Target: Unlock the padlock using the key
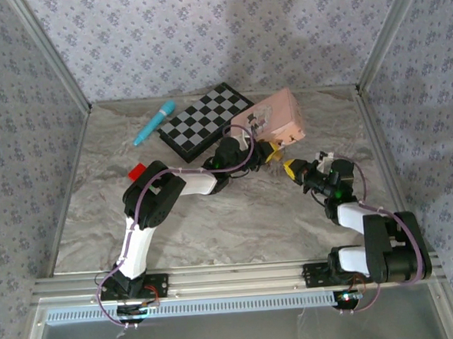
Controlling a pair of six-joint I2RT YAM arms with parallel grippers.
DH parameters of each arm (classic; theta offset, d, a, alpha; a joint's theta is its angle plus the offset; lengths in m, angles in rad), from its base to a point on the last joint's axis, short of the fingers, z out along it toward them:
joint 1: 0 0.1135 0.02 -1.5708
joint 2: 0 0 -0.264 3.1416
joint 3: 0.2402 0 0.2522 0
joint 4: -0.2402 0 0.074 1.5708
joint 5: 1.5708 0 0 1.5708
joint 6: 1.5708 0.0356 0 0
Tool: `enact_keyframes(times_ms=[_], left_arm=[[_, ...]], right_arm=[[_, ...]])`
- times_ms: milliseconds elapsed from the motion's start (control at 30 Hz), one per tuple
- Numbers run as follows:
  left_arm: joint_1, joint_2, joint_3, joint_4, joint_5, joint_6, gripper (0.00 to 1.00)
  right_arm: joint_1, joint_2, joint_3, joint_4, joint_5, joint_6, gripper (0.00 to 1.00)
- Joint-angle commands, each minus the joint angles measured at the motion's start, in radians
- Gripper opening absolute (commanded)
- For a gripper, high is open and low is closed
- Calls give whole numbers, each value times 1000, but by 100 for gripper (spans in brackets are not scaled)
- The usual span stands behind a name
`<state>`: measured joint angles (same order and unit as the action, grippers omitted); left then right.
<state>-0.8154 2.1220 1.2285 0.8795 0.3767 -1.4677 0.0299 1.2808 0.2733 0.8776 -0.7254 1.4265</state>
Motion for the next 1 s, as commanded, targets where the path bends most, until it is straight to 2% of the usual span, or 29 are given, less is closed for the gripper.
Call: enact_keyframes(times_ms=[0,267,533,733,967], left_arm=[[-81,-8,9,51,183,-11,0],[-91,-16,17,3,253,32,0],[-81,-16,15,-29,256,48,0],[-44,-33,-7,-60,203,73,0],[-53,-27,20,-90,214,89,0]], right_arm=[[24,60,24,239,13,78,0],[-32,246,84,439,-90,137,0],[-57,253,114,399,-213,98,0],[-83,239,71,400,-236,84,0],[-56,259,92,385,-216,55,0]])
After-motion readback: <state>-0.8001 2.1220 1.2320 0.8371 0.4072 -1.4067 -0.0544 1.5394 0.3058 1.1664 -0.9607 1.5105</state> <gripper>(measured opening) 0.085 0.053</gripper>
